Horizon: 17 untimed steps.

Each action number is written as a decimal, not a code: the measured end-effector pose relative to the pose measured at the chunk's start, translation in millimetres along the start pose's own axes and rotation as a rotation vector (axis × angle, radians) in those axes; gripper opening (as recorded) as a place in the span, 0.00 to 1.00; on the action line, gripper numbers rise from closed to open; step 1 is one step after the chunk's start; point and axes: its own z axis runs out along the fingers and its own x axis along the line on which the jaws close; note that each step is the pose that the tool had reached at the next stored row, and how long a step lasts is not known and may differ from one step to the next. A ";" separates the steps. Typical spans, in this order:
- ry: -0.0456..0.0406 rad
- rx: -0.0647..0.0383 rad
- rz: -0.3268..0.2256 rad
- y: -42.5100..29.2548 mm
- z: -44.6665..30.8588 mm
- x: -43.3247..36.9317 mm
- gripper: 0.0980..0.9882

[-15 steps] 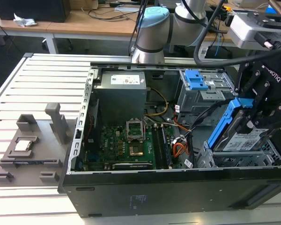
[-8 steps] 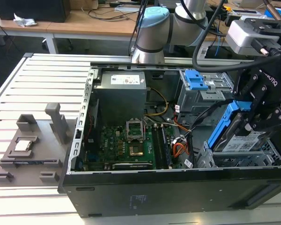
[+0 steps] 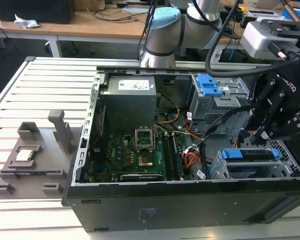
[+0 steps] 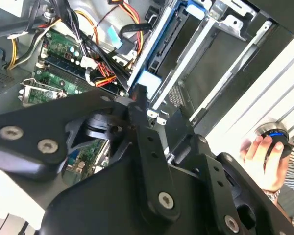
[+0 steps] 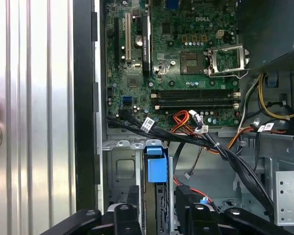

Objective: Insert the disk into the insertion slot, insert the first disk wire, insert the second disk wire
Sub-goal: 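Insert the disk into the insertion slot, then insert the first disk wire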

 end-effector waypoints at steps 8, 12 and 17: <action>-0.0001 0.000 0.000 0.0 0.3 0.0 0.01; -0.0001 0.000 0.000 0.0 0.5 0.0 0.01; -0.0004 0.000 0.000 -0.8 0.8 0.0 0.01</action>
